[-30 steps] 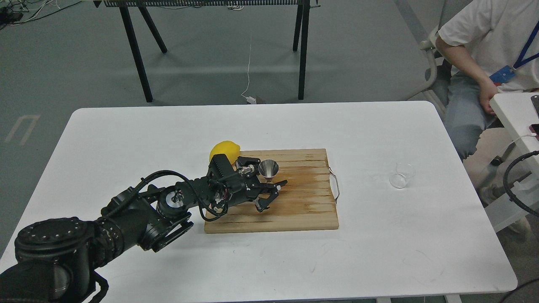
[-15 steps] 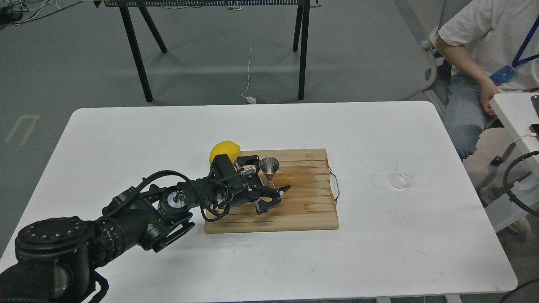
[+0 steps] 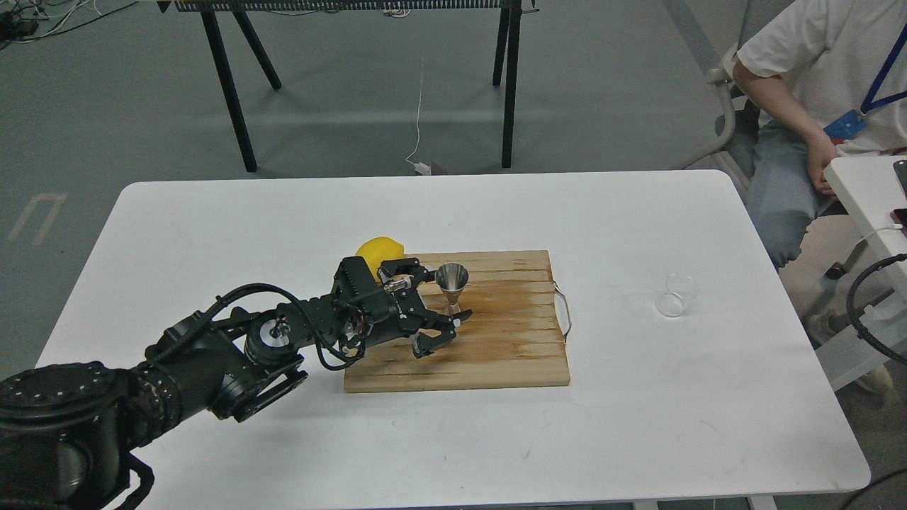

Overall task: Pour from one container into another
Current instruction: 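Open the left gripper and withdraw it from the jigger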

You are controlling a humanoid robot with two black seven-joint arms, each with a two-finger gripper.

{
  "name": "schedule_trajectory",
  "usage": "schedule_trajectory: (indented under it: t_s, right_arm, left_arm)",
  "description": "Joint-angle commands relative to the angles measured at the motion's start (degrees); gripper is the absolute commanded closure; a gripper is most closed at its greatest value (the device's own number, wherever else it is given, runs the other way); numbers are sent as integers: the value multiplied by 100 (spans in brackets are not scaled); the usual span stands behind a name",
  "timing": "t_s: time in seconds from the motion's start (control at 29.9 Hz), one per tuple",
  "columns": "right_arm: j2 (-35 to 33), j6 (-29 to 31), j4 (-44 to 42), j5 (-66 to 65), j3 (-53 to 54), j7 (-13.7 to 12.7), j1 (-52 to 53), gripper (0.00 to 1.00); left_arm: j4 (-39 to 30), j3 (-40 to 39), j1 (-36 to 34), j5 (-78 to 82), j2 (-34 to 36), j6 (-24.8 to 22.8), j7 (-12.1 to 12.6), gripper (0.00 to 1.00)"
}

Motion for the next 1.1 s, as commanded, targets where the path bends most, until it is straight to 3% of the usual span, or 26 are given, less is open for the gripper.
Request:
schedule_trajectory:
  t_s: [0.0,0.17,0.37,0.57,0.74,0.97,1.07]
  right_arm:
    - [-2,0,0,0,-6,0,0,0]
    - [7,0,0,0,-23,0,-9,0]
    - [7,0,0,0,-23,0,-26,0]
    - [-89,0,0,0,-58,0,-97,0]
    - [-133,0,9,0,-76,0,-202,0]
    - [-230,0,26,-9,-94,-9,-457,0]
    - [-370,0,26,-9,-146,-44,-510,0]
  left_arm:
    - [-89,4,34,0,245,0,-44,21]
    - [-818,4,297,0,614,0,-1,20]
    - [-933,-5,403,0,851,0,-1,20]
    - [-1688,-232,473,0,1975,0,-1,20]
    - [-2216,-996,789,-826,2390,0,-44,19]
    - [-2252,-2130,702,-2908,2443,0,-167,20]
    - [-2252,-2605,614,-4006,2417,-277,-299,20]
